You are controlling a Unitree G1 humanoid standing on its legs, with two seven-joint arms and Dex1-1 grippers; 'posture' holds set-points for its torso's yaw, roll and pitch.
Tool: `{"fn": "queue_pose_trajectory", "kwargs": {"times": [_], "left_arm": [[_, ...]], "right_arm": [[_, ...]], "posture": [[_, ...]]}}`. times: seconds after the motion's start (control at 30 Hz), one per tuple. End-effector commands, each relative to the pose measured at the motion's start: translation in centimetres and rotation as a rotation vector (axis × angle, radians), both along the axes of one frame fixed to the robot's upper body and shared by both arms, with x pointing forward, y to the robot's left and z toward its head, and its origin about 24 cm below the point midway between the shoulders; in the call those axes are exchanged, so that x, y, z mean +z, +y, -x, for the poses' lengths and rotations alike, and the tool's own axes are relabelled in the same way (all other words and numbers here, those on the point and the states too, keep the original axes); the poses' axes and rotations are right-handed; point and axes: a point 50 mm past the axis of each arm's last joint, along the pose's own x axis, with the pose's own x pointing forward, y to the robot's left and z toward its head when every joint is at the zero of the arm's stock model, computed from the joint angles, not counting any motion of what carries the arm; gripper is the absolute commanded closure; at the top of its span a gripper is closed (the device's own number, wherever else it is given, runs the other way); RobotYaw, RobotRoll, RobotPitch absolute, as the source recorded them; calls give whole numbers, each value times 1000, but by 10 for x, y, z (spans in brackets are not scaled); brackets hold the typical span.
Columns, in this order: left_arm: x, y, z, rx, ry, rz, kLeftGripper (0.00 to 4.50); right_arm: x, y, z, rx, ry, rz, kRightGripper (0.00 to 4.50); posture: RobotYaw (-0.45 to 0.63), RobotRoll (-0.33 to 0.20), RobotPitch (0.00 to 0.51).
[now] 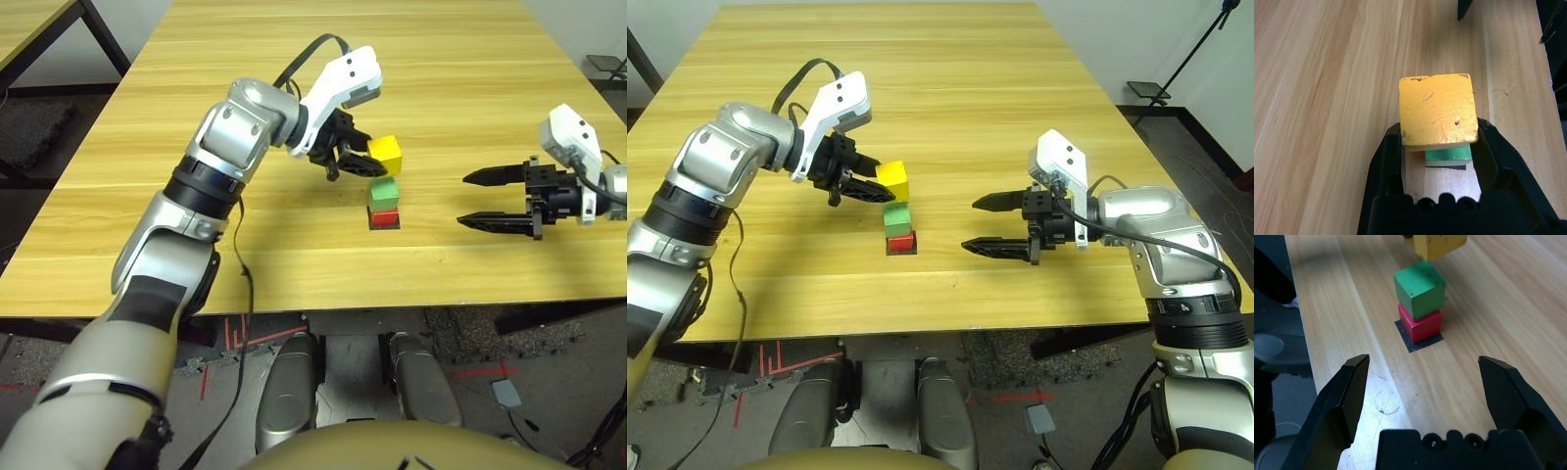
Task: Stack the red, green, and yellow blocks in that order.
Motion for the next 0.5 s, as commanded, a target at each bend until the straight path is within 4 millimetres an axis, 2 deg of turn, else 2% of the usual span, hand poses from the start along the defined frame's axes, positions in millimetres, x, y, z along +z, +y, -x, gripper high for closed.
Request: {"fn": "queue_pose_trajectory", "kwargs": {"times": [0.03, 0.17, 0.5], "left_arm": [[-3, 0, 2, -16, 3, -41, 2491], [-8, 3, 6, -29, 19, -61, 2491], [-14, -5, 7, -27, 28, -50, 2491]], "right_arm": [[0, -2, 4, -12, 0, 3, 0], [0, -3, 5, -18, 2, 2, 0], [0, -2, 4, -15, 4, 2, 0]], "posture": [[64, -55, 101], [65, -54, 102], [70, -58, 106]]}}
